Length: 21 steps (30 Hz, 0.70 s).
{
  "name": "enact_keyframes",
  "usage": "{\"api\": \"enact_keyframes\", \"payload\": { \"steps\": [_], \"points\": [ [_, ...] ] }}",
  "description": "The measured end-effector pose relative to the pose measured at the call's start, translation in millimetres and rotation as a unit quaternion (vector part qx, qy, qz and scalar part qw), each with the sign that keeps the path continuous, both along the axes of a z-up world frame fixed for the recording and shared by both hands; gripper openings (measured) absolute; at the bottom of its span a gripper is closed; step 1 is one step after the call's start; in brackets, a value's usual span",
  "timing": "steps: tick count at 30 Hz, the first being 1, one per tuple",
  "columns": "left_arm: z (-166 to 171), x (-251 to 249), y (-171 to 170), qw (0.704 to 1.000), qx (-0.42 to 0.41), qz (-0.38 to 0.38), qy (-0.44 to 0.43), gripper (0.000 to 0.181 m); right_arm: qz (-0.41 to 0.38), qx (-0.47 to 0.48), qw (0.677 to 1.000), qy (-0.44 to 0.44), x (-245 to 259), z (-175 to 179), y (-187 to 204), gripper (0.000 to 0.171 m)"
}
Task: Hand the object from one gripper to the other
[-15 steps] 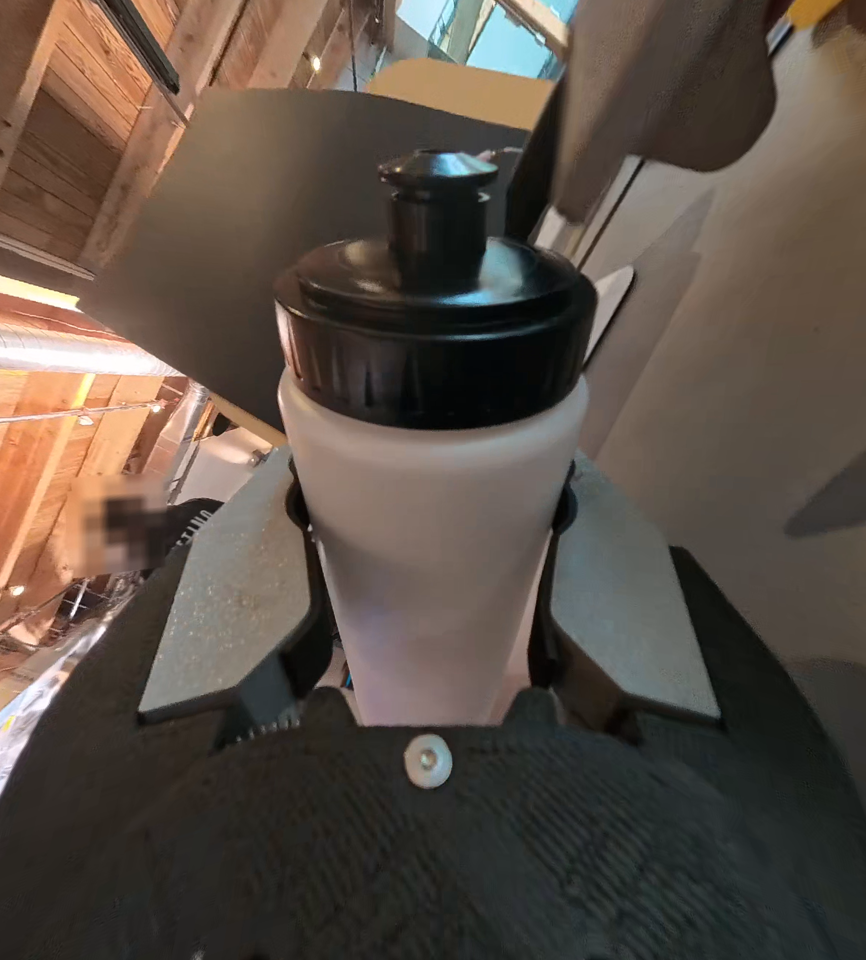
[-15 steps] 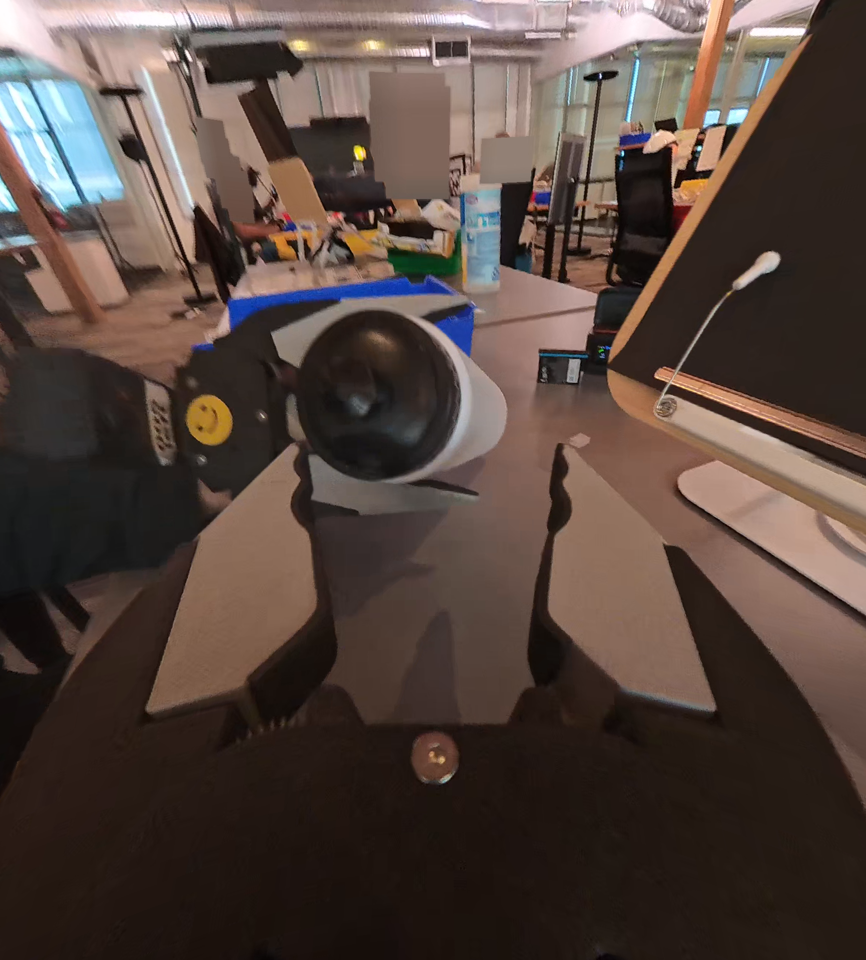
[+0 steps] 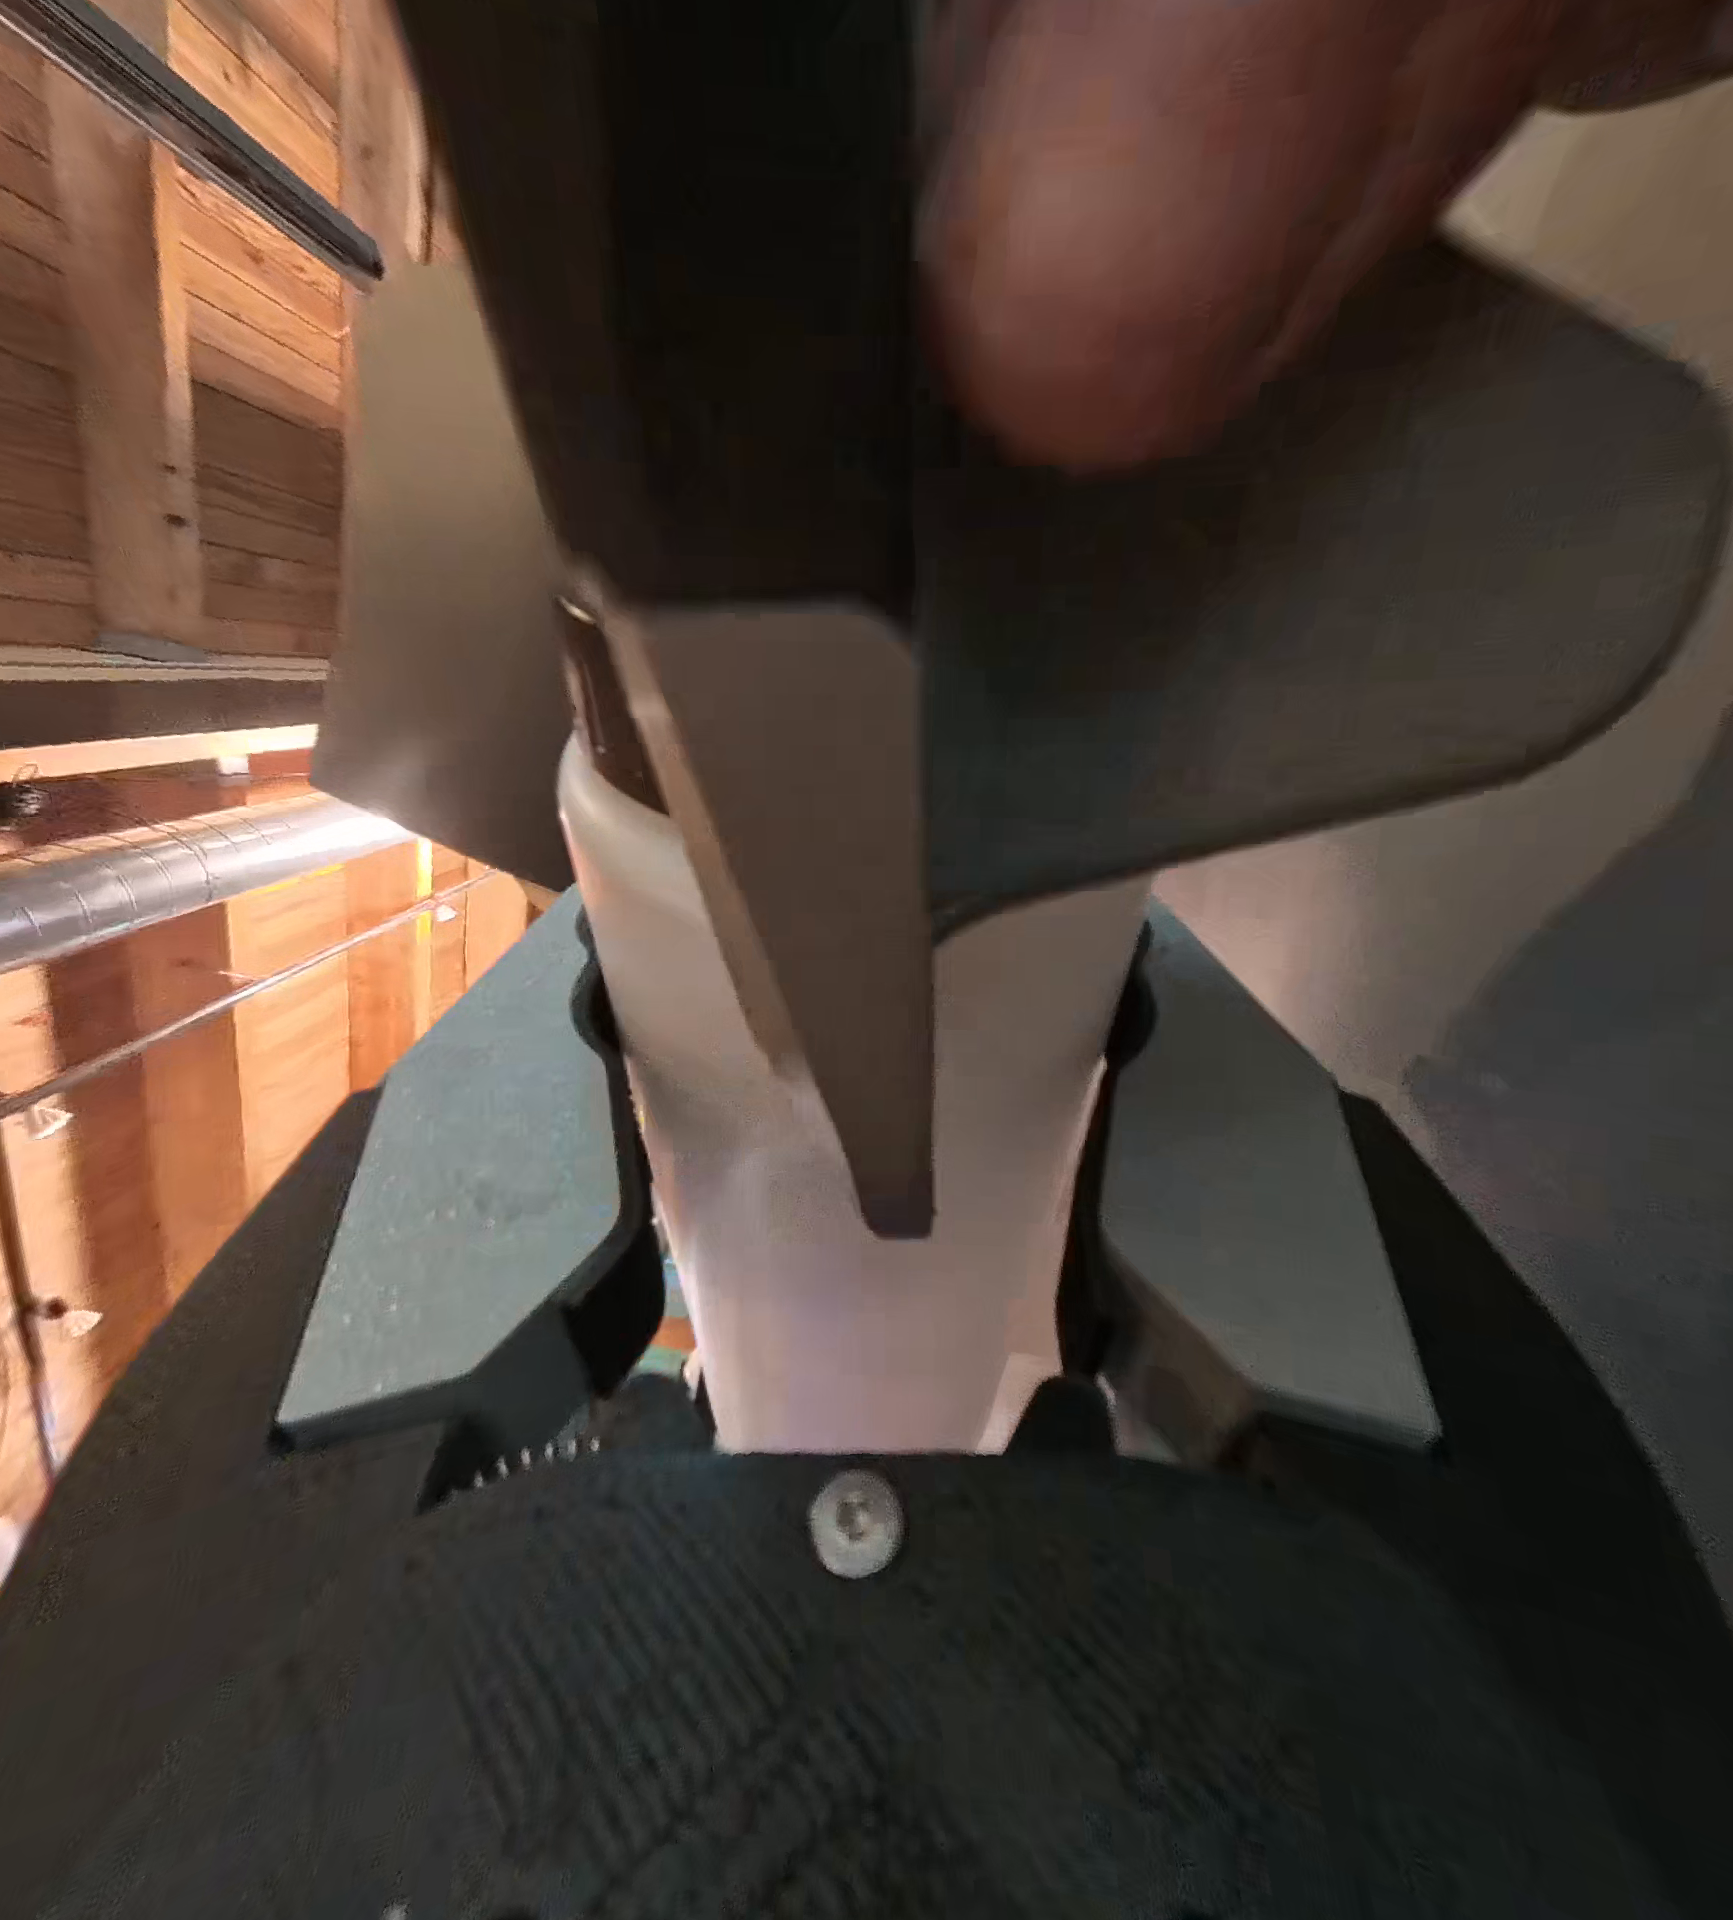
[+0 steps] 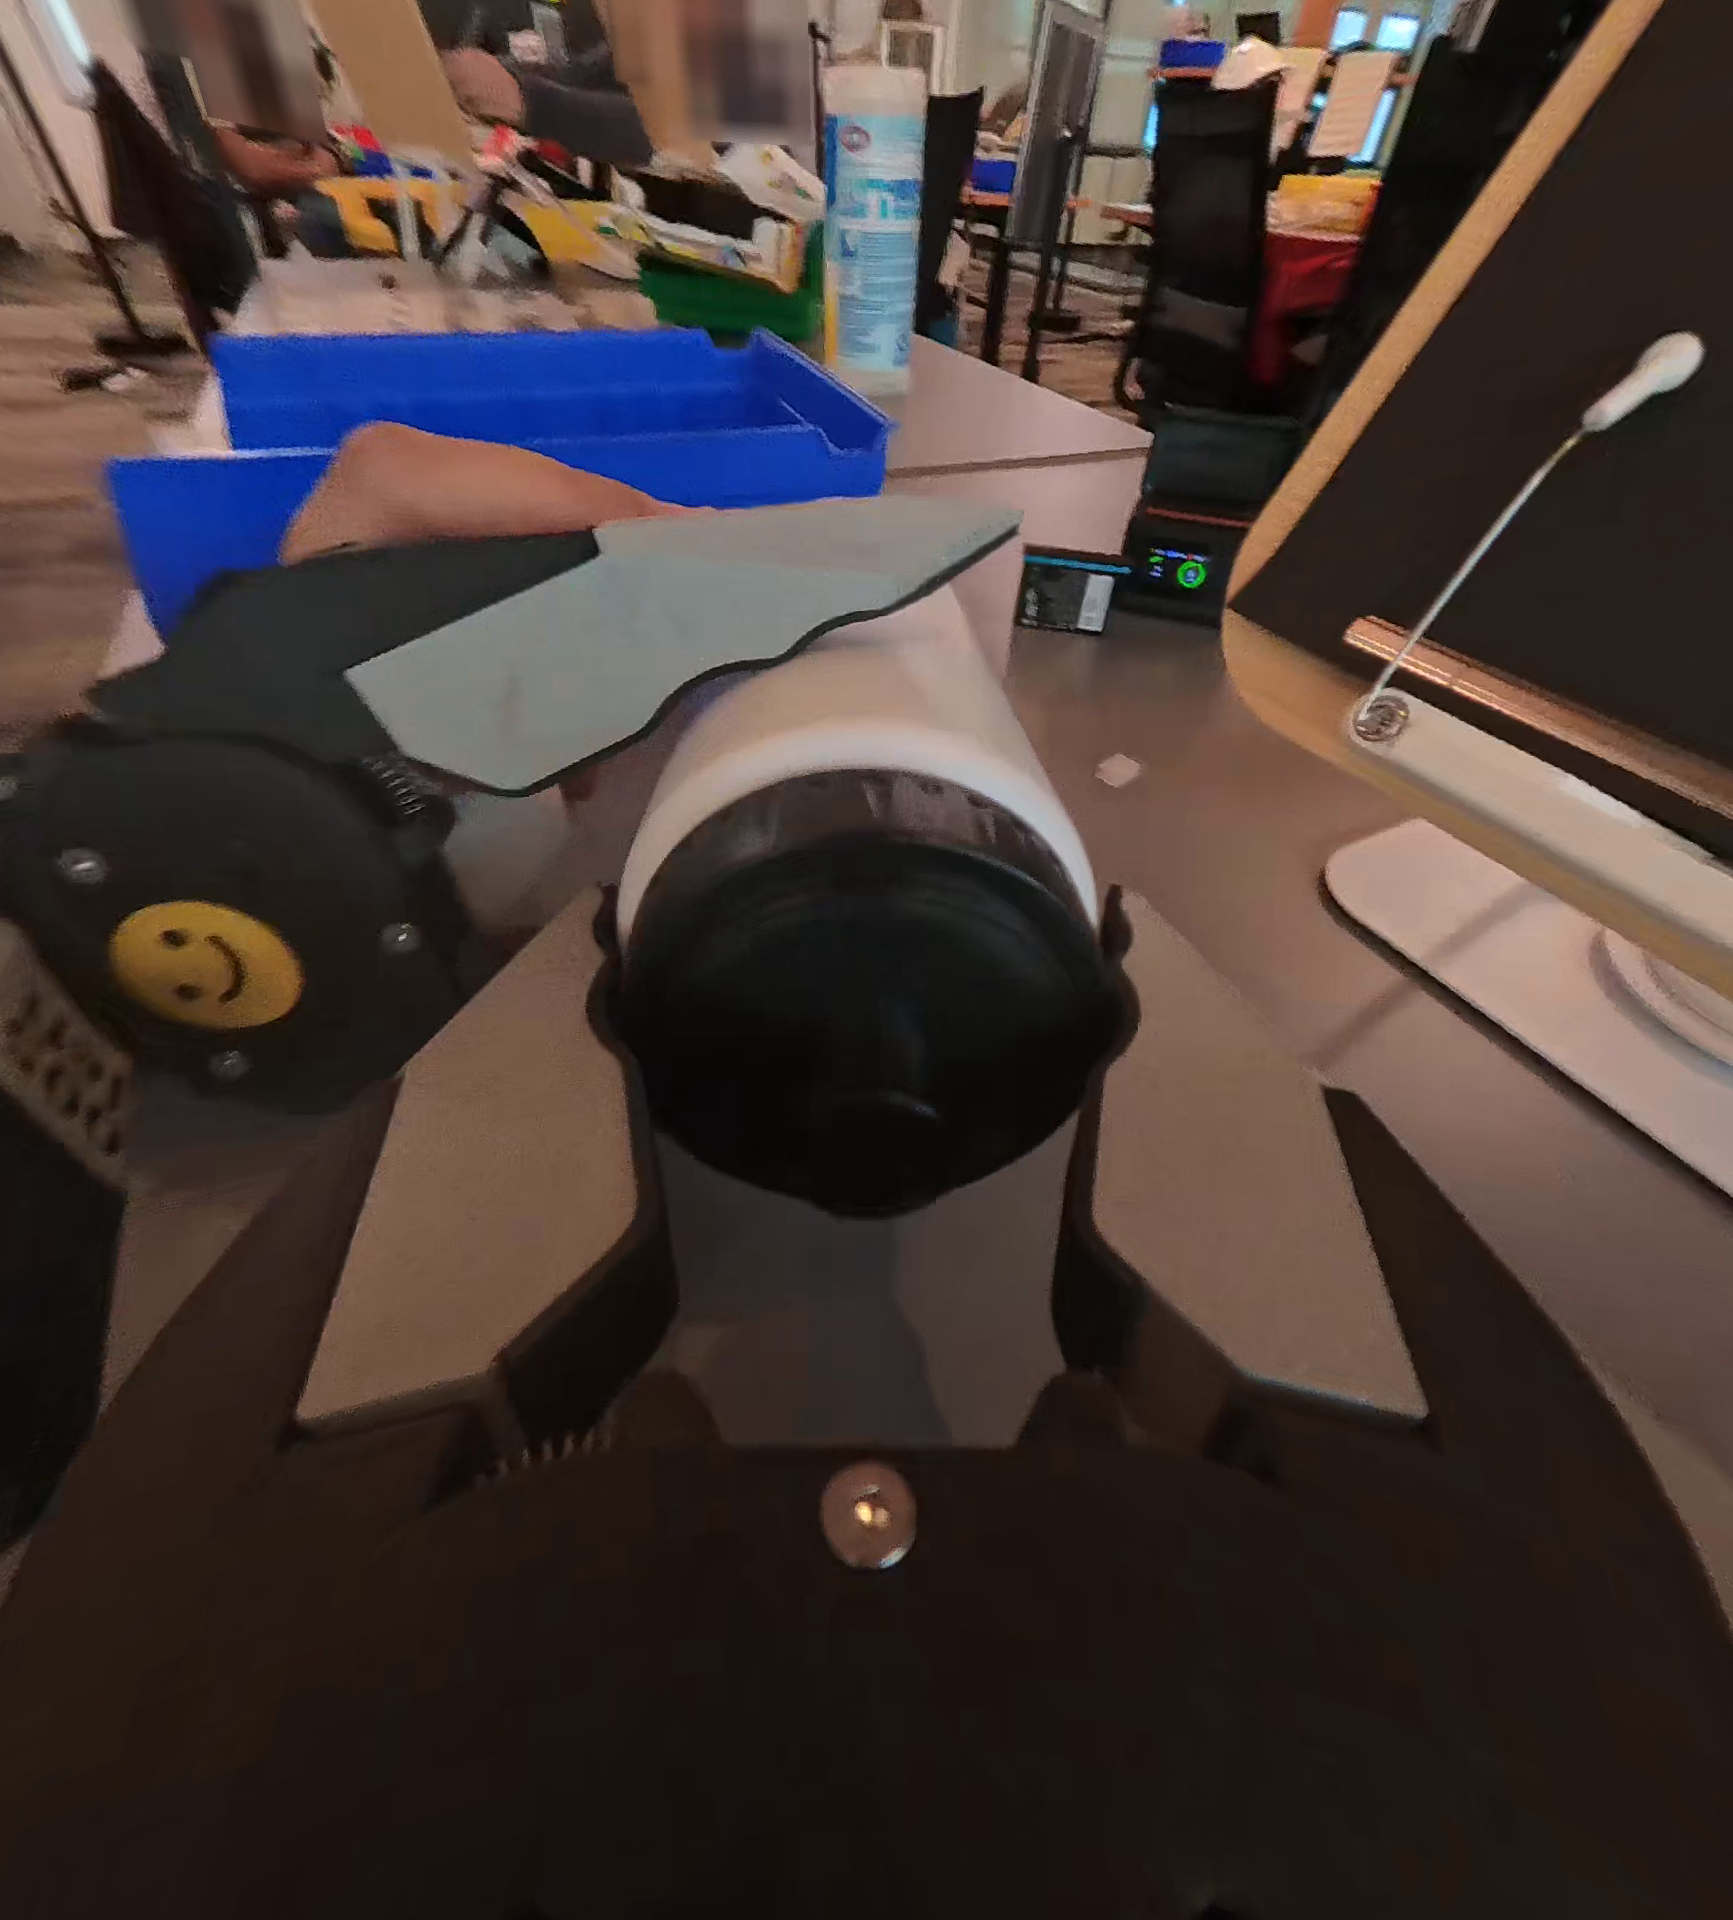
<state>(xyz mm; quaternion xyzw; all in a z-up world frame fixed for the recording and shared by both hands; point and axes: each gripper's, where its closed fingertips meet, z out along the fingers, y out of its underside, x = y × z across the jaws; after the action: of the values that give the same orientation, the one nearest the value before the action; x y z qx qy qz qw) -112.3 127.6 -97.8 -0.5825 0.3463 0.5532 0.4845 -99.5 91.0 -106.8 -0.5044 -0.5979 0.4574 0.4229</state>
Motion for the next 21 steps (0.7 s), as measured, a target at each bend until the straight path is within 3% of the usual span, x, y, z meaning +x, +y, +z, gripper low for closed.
{"api": "enact_keyframes", "payload": {
  "steps": [7,15,21],
  "points": [
    [-10.6,3.4,0.1,1.000,-0.022,0.004,-0.003,0.095,0.009,-0.031,0.999,-0.028,-2.1,-8.6,0.1,0.092],
    [-21.2,7.0,2.6,0.997,-0.028,-0.005,-0.067,0.088,0.001,-0.108,0.994,-0.036,4.1,-2.5,13.7,0.091],
    [-25.9,-16.5,-1.3,0.993,-0.032,0.023,-0.112,0.084,-0.019,-0.171,0.984,0.039,25.3,29.9,40.4,0.090]
  ]
}}
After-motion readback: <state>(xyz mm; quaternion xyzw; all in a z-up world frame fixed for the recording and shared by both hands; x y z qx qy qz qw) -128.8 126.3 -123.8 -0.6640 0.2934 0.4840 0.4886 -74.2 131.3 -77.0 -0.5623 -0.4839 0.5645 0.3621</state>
